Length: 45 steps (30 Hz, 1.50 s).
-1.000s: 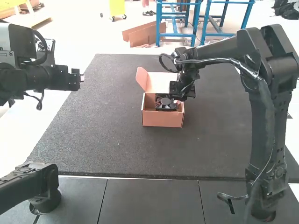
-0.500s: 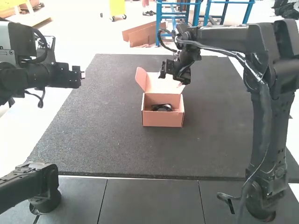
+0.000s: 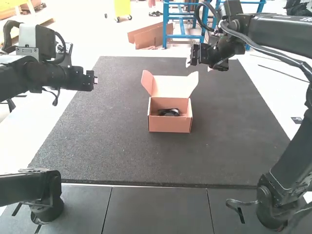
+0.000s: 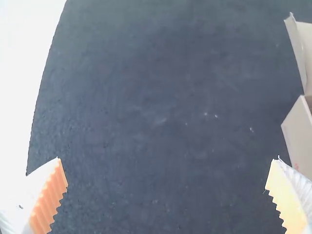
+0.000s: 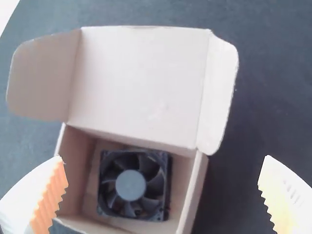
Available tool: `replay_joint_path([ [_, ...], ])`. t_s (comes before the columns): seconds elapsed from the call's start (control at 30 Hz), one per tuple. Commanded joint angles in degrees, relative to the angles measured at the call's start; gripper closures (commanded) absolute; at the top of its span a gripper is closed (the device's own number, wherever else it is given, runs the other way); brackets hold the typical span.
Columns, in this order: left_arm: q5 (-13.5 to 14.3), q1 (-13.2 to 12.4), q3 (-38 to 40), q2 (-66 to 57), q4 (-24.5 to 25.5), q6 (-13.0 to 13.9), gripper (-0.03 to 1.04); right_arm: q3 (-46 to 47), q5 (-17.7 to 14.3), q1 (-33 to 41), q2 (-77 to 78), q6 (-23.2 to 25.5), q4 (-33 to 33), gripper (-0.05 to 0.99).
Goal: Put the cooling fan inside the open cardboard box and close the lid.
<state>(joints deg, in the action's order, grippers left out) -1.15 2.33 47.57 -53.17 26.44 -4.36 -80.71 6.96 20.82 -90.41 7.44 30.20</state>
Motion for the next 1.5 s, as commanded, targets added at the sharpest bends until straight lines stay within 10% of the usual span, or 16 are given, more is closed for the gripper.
replay_joint_path([
  [0.0, -0.7, 0.4, 2.7, -2.73, -2.27, -0.56, 0.04, 3.8, -1.86, -0.78, 3.05, -1.73, -2.69, 0.03],
  [0.63, 0.0, 4.53, 10.26, -25.58, -16.68, -4.52, 0.04, 7.49, -3.8, -3.68, -2.49, -1.2, -21.93, 0.03],
  [1.47, -3.33, 4.62, 24.85, -45.71, -23.36, -6.27, 0.04, -10.08, -5.29, -4.3, -18.4, -3.58, -16.57, 0.03],
])
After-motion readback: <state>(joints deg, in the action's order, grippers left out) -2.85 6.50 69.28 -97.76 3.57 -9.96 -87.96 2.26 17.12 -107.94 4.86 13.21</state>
